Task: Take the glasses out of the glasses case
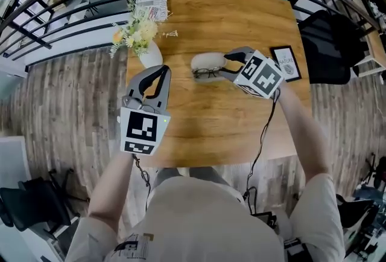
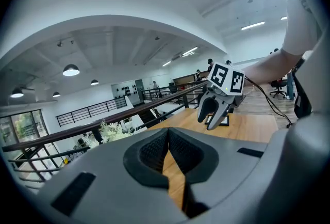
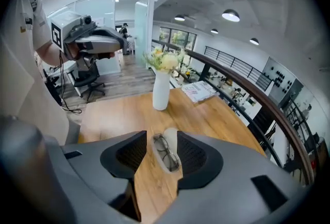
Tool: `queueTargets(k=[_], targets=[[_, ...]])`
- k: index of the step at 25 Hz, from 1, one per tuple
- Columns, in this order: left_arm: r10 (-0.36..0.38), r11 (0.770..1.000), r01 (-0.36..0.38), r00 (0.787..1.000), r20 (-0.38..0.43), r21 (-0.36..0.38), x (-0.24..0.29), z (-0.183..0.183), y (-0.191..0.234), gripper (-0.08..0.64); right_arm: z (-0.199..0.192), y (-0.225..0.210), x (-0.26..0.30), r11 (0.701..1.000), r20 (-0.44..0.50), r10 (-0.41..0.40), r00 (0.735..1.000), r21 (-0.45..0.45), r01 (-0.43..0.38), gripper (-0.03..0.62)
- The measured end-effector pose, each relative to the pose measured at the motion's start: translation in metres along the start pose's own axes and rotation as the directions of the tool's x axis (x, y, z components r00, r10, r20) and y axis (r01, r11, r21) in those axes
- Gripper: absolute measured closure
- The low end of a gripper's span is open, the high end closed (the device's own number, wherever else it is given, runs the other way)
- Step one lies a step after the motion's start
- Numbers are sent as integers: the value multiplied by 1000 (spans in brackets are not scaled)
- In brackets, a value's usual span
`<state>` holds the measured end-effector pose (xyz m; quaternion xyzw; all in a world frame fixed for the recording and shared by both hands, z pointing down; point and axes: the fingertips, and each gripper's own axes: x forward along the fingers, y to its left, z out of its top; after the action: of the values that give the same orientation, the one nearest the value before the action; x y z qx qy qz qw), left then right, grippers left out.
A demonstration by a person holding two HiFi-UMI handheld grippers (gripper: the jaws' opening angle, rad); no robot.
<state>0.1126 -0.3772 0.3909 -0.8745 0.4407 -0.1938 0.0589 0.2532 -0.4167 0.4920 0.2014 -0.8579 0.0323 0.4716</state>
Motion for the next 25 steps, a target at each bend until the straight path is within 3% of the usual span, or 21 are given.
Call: queueTargets(k=[12, 21, 25], targets=[[-72, 995, 64, 992, -102, -83, 63, -60, 1, 543, -52, -7, 114, 986, -200, 142, 969, -56, -156, 385], [-116, 983, 83, 972, -202, -167, 86, -122, -16, 543, -97, -26, 181, 982, -299, 174, 938, -19, -188, 388], [-119, 980, 75, 964, -238, -185, 87, -144, -14, 543, -109, -22, 207, 968, -316, 240, 918, 3, -253, 388]])
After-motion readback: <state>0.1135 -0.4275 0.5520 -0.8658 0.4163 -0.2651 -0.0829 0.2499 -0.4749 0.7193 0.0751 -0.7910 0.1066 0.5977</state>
